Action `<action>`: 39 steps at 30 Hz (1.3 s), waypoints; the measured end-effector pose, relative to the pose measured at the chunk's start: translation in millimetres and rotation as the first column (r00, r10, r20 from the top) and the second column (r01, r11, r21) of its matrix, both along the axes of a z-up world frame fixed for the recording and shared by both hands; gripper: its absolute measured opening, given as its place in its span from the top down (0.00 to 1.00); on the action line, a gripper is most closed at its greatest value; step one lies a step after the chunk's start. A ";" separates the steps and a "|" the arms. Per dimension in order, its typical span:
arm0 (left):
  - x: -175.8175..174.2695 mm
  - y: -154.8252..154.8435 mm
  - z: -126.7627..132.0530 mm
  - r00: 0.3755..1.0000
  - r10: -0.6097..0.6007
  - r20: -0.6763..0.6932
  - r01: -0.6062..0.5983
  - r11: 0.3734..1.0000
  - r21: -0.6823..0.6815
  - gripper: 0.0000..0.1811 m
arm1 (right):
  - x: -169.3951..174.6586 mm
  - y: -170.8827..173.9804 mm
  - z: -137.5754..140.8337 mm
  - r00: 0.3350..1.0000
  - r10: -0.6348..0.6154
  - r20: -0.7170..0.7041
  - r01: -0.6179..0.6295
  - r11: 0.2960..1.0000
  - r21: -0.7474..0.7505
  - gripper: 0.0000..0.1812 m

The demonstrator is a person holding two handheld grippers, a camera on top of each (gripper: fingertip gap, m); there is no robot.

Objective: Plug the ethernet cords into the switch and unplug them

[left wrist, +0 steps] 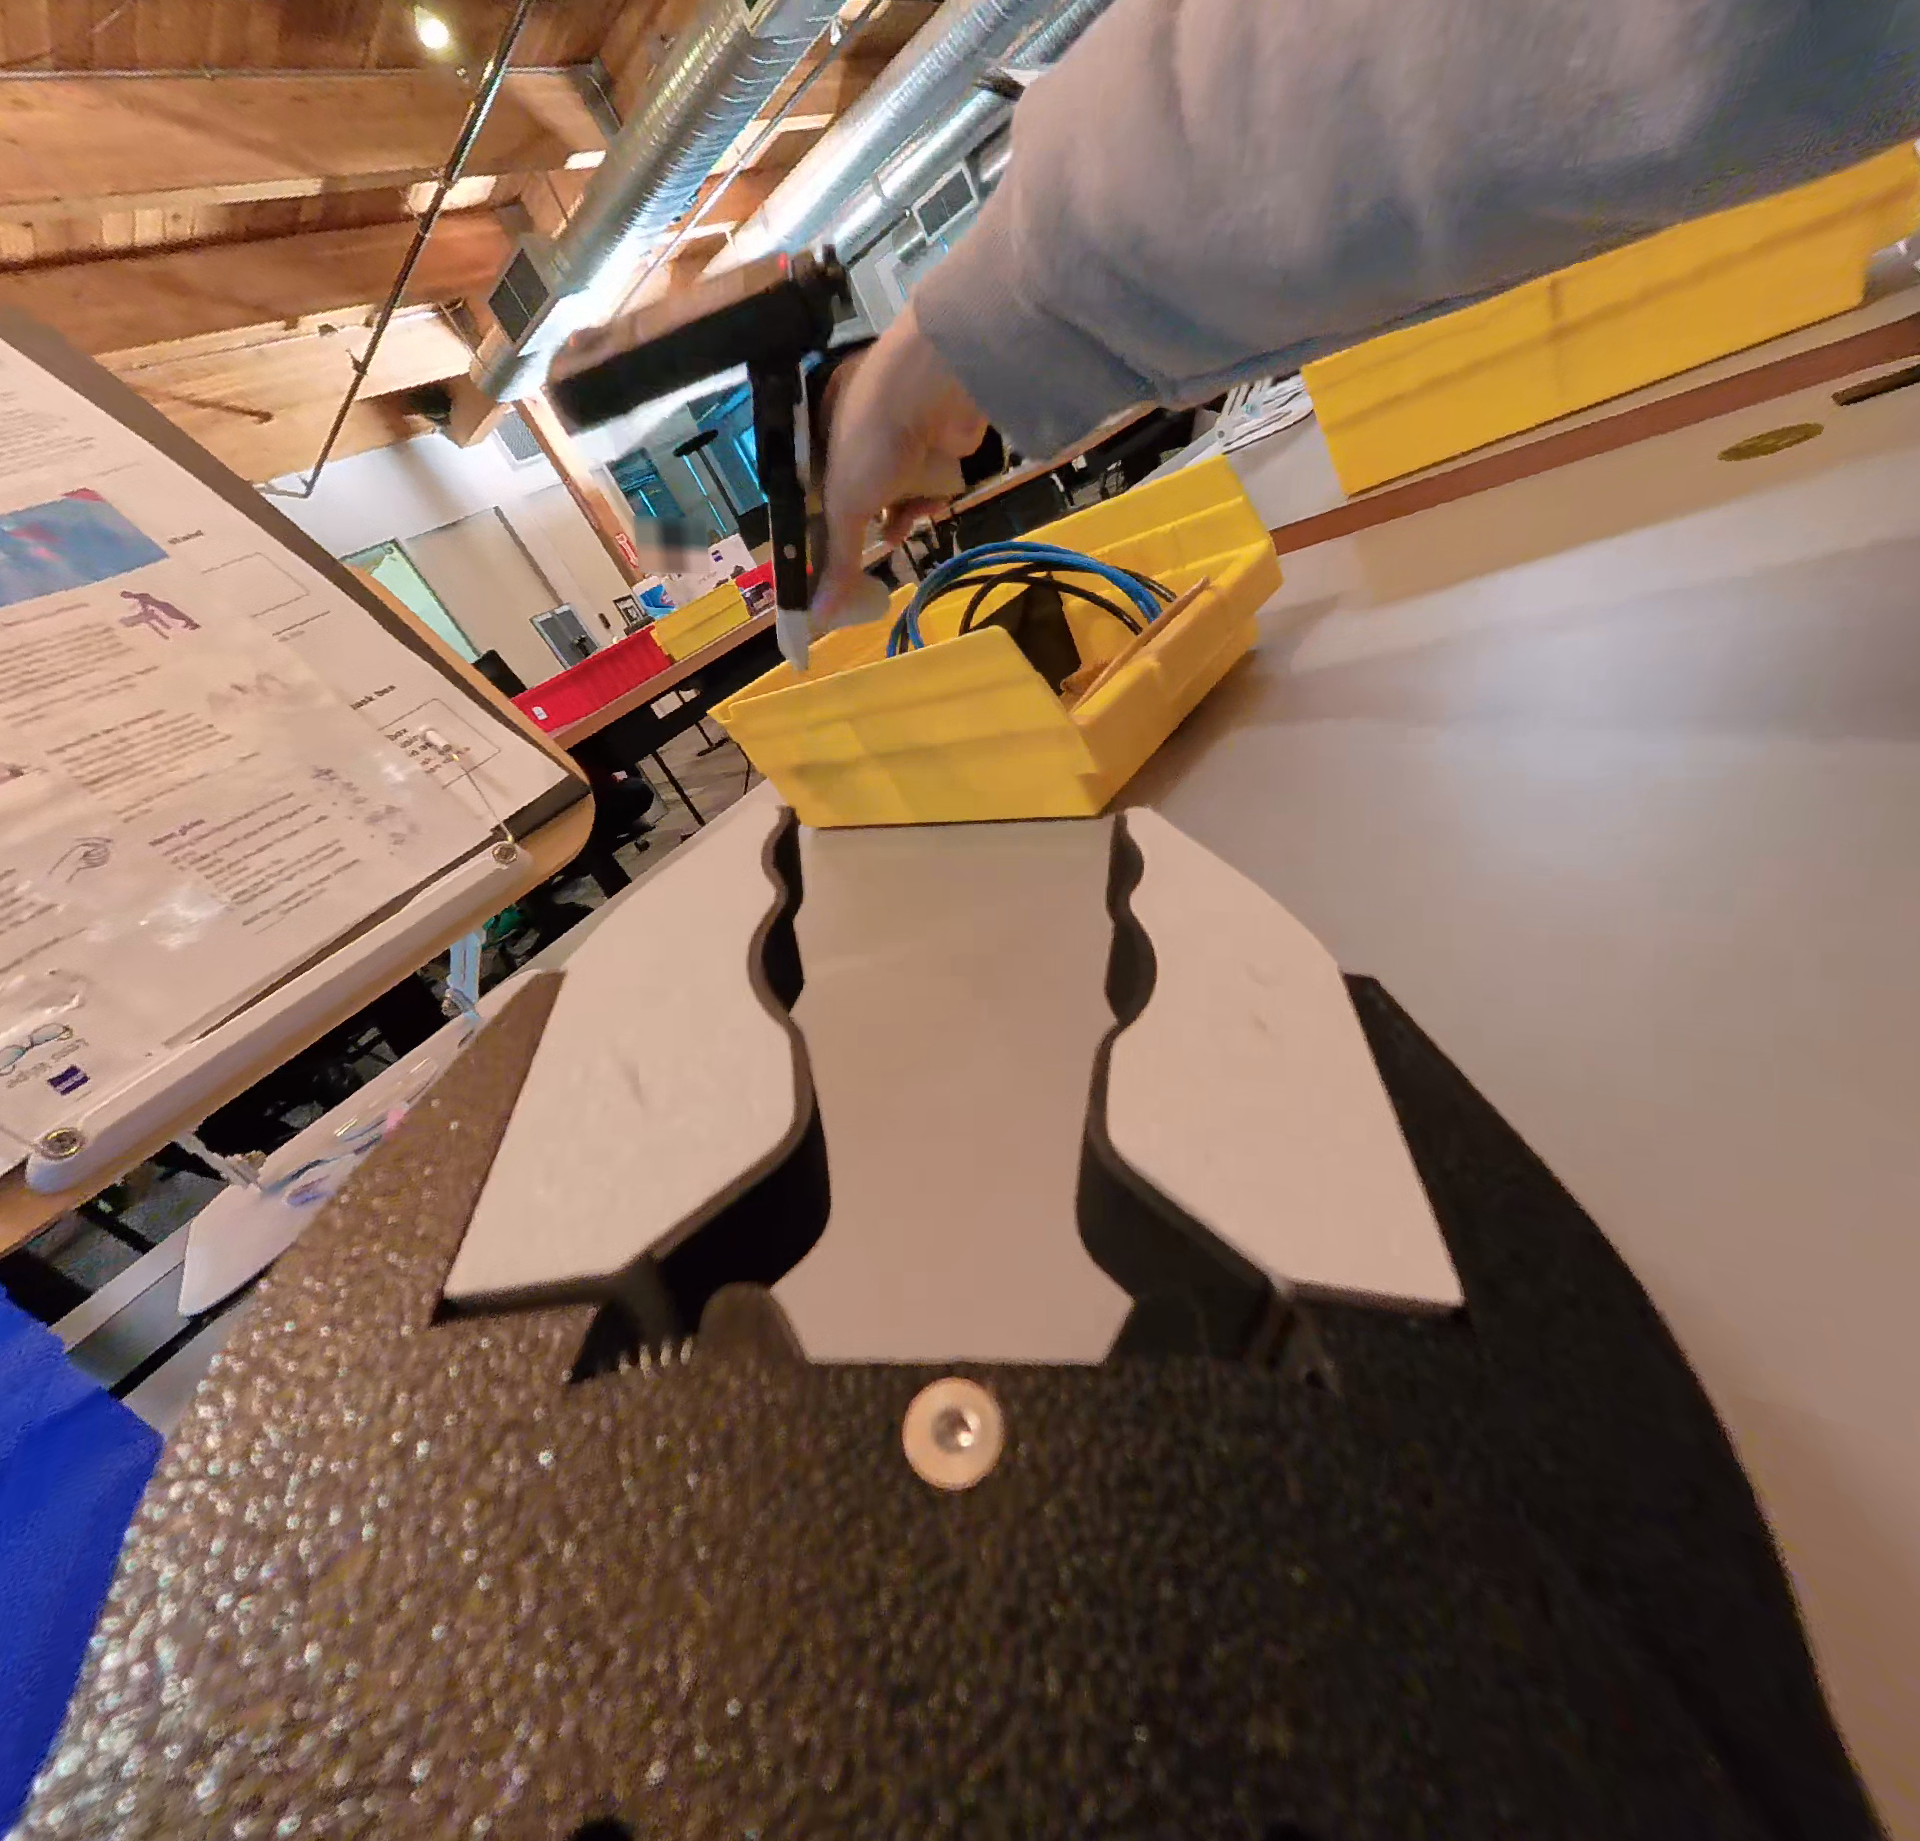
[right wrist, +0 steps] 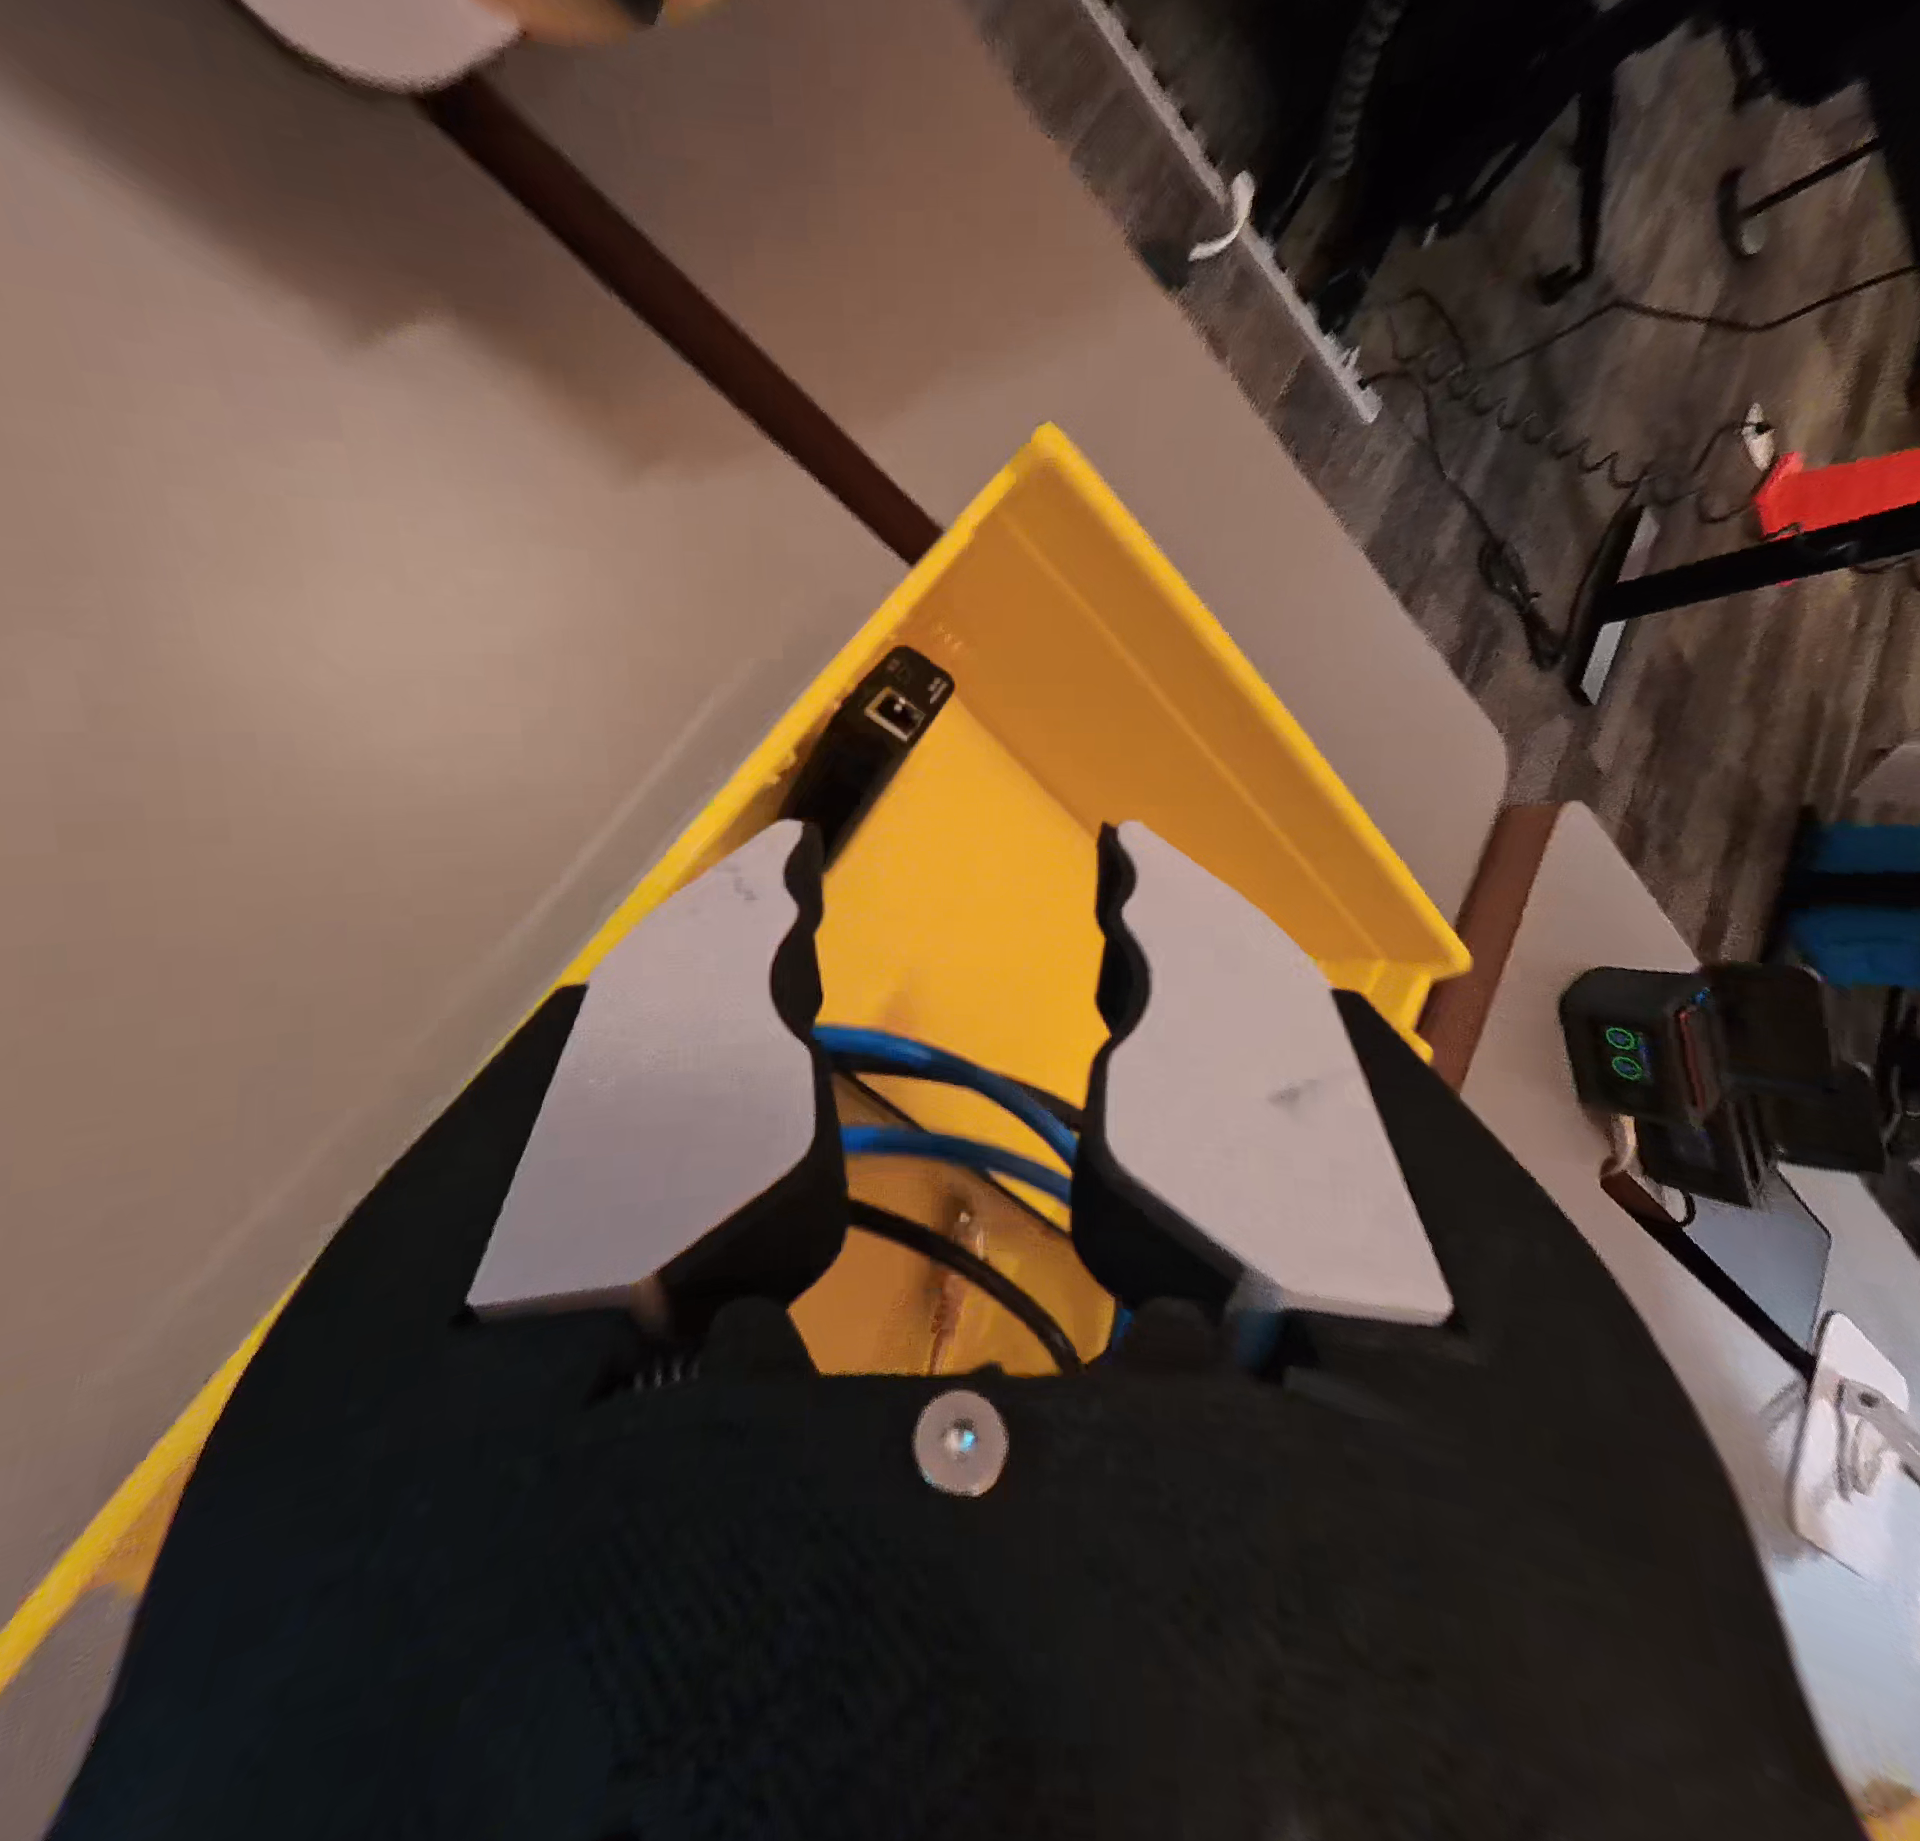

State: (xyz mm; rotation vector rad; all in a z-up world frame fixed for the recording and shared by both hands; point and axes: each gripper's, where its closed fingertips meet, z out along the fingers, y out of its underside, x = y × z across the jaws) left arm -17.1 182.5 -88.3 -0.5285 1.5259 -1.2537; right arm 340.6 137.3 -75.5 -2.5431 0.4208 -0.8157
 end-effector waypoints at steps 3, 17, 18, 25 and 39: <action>0.5 0.7 -1.5 1.000 0.016 -0.002 -0.016 0.999 0.050 0.70 | -32.1 -18.1 38.5 0.999 -0.015 0.047 0.005 0.980 0.201 0.65; 30.2 -2.7 -47.1 0.851 0.135 -0.508 -0.200 0.977 -0.075 0.63 | -210.6 -206.9 -15.5 0.984 -0.176 -0.035 0.148 0.682 0.717 0.54; 37.5 -6.8 -47.8 0.829 0.133 -0.544 -0.225 0.969 -0.106 0.63 | -213.1 -210.8 -17.8 0.986 -0.157 -0.061 0.154 0.691 0.706 0.53; 141.5 -48.7 -2.8 0.798 0.156 -0.582 -0.306 0.937 -0.170 0.56 | -215.2 -230.3 -0.4 0.981 -0.175 -0.088 0.183 0.661 0.728 0.53; 271.0 -53.2 -67.5 0.518 0.368 -0.772 -0.483 0.871 0.091 0.83 | -229.1 -240.5 24.4 0.990 -0.131 -0.060 0.129 0.621 0.773 0.56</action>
